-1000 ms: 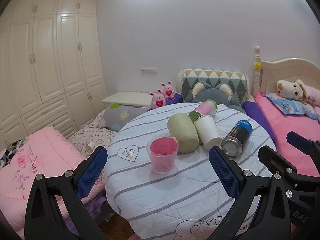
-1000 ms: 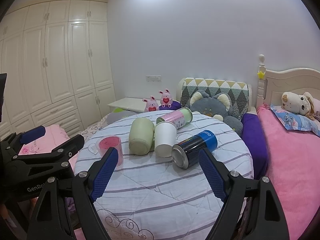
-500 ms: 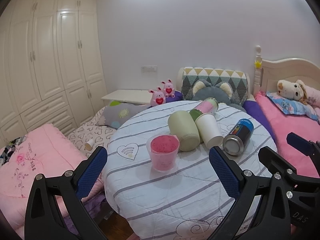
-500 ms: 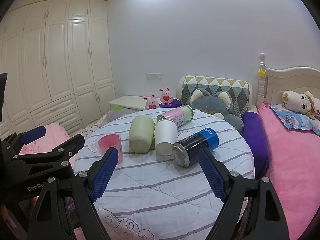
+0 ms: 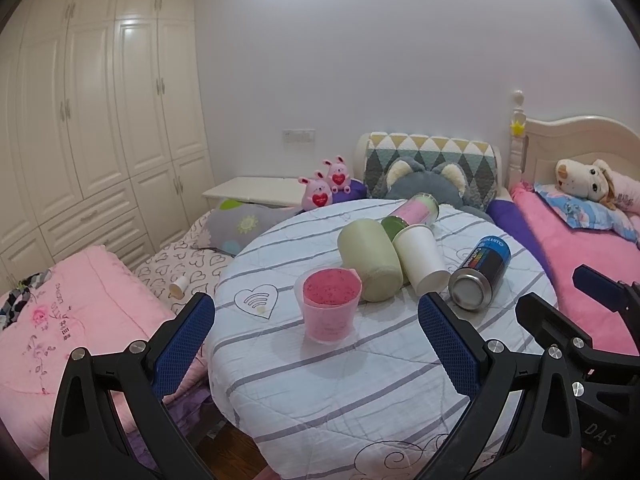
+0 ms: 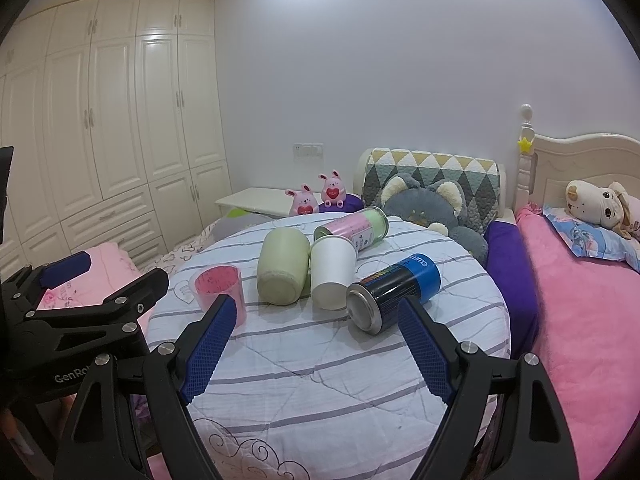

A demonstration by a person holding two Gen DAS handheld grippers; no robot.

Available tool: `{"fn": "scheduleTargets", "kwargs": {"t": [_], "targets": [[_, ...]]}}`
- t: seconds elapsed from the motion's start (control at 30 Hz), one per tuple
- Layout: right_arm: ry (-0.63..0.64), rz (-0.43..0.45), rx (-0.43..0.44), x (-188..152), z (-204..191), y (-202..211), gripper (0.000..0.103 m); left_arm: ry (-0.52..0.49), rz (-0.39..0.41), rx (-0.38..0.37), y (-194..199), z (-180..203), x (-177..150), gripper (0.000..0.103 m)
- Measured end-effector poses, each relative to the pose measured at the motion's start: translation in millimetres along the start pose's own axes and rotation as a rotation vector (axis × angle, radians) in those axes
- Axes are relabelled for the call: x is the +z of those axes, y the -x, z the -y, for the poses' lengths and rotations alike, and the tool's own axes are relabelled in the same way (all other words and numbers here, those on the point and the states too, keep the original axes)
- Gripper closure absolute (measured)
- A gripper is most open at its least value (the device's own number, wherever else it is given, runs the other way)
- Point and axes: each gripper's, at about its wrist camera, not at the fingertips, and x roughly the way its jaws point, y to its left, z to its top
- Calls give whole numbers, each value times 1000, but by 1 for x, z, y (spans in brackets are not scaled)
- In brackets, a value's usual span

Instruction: Flip cup upright

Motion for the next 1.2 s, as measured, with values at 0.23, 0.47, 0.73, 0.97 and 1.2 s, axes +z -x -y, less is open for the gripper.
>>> {"fn": "scheduleTargets", "kwargs": {"t": [0.23, 0.47, 0.73, 0.97, 1.2], "targets": [[-2, 0, 1, 0, 1, 0, 19, -9, 0, 5, -4, 3, -2, 0], [-1, 0, -1, 0, 0, -1, 19, -10, 52, 21, 0, 4, -4, 0], [3, -8, -8, 0, 0, -1, 19, -9, 48, 26, -3, 3, -4, 0], [-1, -12, -10, 0, -1, -4, 19, -24, 56, 46, -2, 3, -4, 0], [3, -13, -8, 1, -1, -8, 19, -21, 45, 49, -6, 1, -2, 0]]}}
